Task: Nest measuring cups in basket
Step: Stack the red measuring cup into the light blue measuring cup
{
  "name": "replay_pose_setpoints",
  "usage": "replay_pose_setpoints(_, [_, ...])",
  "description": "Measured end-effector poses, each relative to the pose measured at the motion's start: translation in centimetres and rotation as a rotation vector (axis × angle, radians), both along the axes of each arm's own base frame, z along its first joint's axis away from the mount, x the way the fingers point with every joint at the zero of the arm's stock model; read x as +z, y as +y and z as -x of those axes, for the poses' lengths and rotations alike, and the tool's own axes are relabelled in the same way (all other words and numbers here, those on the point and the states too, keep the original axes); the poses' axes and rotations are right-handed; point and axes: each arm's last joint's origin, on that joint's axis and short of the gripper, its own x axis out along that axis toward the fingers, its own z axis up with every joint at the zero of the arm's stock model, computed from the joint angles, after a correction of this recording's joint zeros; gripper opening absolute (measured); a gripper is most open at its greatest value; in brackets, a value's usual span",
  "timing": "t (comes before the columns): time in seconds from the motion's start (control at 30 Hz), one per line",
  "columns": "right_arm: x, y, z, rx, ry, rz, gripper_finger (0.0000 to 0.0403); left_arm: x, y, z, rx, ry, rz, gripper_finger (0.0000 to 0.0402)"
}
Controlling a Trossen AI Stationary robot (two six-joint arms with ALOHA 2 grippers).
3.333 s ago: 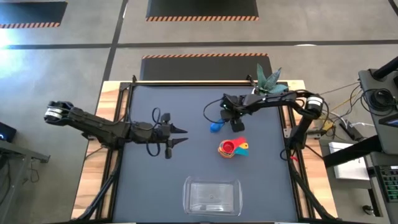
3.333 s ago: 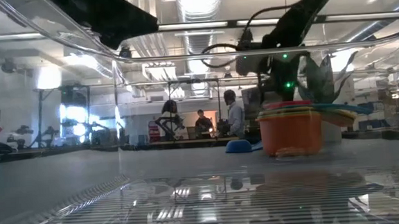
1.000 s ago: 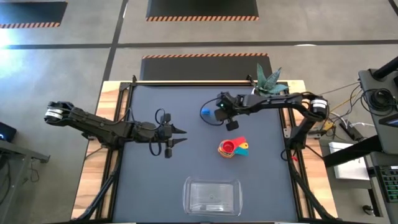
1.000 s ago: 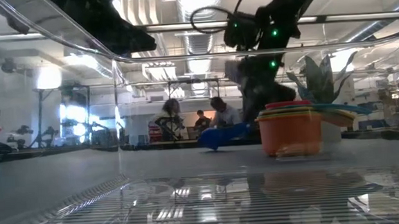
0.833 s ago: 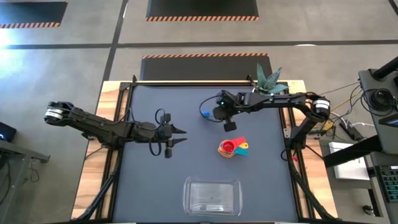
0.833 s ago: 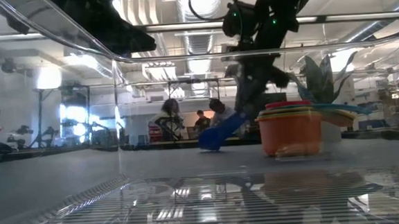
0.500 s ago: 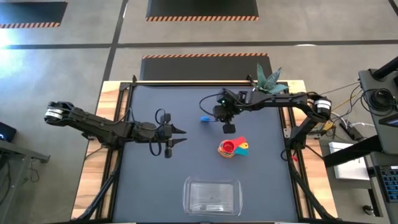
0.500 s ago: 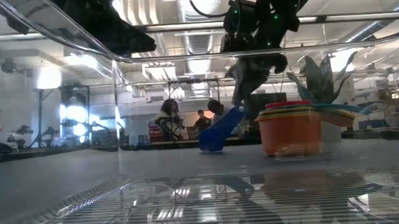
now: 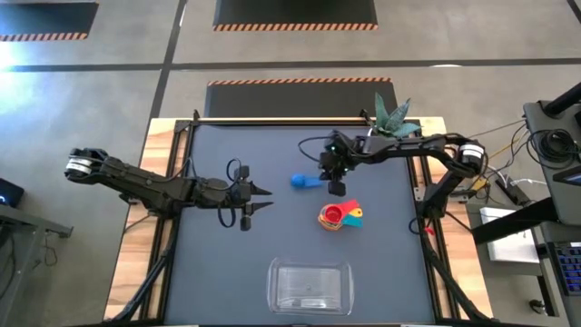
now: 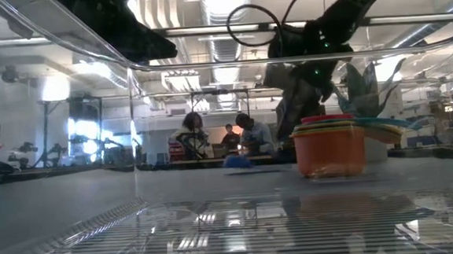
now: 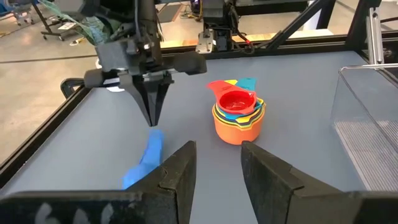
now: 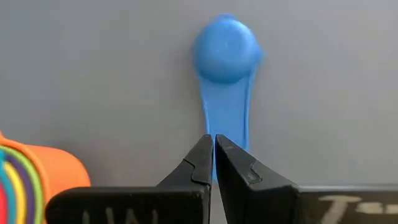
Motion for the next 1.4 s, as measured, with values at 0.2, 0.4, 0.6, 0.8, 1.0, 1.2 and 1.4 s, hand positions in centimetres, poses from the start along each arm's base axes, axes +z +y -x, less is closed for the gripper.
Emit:
replay_pose_setpoints(0.2, [-1.2,-0.5,0.8,-0.027,-0.051,-0.079,0.0008,0.0,0.0,0.0,0.0,0.0,0.0,0.011])
replay_pose_setpoints(0.4, [-2.2,-0.7,1.5,-0.05,-0.083,-0.112,0.0008,0.0,0.0,0.0,-0.001,0.002,-0.003,0.011])
replay_pose_setpoints(0.6, [-2.9,-0.7,2.0,-0.06,-0.094,-0.145,0.0008,0.0,0.0,0.0,-0.001,0.002,-0.003,0.011])
replay_pose_setpoints(0.8, [-2.8,-0.7,1.9,-0.046,-0.141,-0.179,0.0008,0.0,0.0,0.0,0.001,0.002,-0.003,0.011])
replay_pose_setpoints(1.0, [-2.7,-0.7,1.8,-0.047,-0.158,-0.186,0.0008,0.0,0.0,0.0,0.001,0.003,-0.004,0.011])
replay_pose_setpoints(1.2, [-2.6,-0.7,1.8,-0.043,-0.164,-0.196,0.0008,0.0,0.0,0.0,0.001,0.003,-0.004,0.011])
replay_pose_setpoints(1.4, [-2.6,-0.7,1.8,-0.012,-0.17,-0.165,0.0009,0.0,0.0,0.0,0.001,0.002,-0.003,0.011])
